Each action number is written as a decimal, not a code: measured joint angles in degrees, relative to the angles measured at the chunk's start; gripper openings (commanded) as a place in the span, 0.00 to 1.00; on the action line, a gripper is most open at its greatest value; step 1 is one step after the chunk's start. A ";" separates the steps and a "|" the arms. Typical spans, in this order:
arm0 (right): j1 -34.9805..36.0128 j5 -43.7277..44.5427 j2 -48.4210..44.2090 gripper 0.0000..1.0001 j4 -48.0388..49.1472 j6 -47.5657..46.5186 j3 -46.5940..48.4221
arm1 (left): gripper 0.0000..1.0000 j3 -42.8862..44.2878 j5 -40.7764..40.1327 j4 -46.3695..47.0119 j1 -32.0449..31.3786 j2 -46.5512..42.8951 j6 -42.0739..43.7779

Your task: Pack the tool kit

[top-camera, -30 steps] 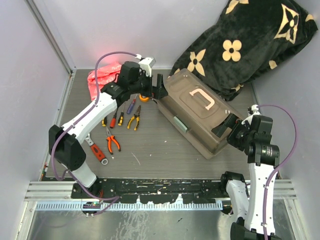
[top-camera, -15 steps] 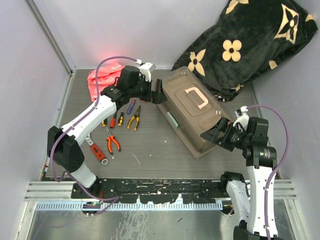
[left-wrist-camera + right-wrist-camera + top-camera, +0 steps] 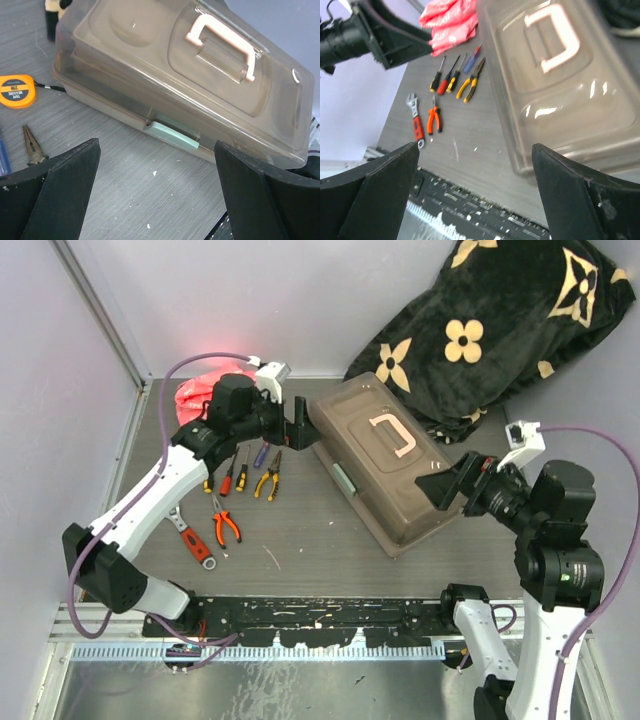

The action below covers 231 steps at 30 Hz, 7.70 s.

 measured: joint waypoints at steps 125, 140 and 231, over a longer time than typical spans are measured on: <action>40.13 53.72 50.90 0.74 -0.92 -6.32 18.12 | 0.98 -34.23 14.10 39.04 7.26 3.85 -33.70; 37.55 50.47 45.59 0.74 2.86 -6.54 11.98 | 1.00 -42.82 16.57 64.57 0.74 11.98 -48.17; 36.37 53.24 35.87 0.70 10.75 -6.91 0.26 | 0.92 -44.09 15.23 85.72 -4.09 24.46 -57.66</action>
